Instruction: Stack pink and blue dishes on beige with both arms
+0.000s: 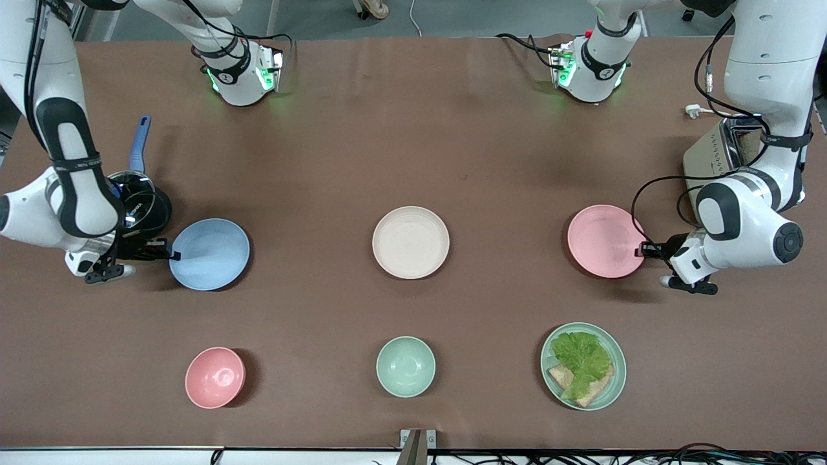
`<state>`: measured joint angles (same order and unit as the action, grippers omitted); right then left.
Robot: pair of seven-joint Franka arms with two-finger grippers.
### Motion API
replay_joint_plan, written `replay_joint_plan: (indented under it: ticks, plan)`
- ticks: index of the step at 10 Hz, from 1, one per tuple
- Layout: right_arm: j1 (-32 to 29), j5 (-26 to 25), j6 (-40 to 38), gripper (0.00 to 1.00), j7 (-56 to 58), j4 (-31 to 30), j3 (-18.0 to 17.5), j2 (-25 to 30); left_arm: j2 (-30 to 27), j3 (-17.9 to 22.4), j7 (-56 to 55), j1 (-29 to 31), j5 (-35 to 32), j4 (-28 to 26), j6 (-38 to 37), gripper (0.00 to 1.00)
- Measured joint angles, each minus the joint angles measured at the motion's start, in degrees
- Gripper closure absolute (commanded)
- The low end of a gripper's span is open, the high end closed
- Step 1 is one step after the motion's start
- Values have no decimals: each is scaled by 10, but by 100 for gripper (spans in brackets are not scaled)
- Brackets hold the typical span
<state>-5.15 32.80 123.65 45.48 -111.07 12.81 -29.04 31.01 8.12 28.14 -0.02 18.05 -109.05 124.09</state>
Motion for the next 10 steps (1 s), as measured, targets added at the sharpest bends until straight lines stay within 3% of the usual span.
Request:
replay_joint_plan:
  ticks: [2,4,7,10]
  plan:
    - [1,-66,-134,99,-80,107,16,4,-25,-5,-1,0,3,0,-10,100]
    - [8,-95,-252,99,-182,219,17,14,-83,-41,-20,3,12,3,-58,99]
    - [49,-98,-297,99,-312,264,3,35,-156,-188,-158,3,37,5,-72,99]
    - [58,-117,-296,99,-429,265,-67,55,-111,-326,-301,-2,38,5,30,99]
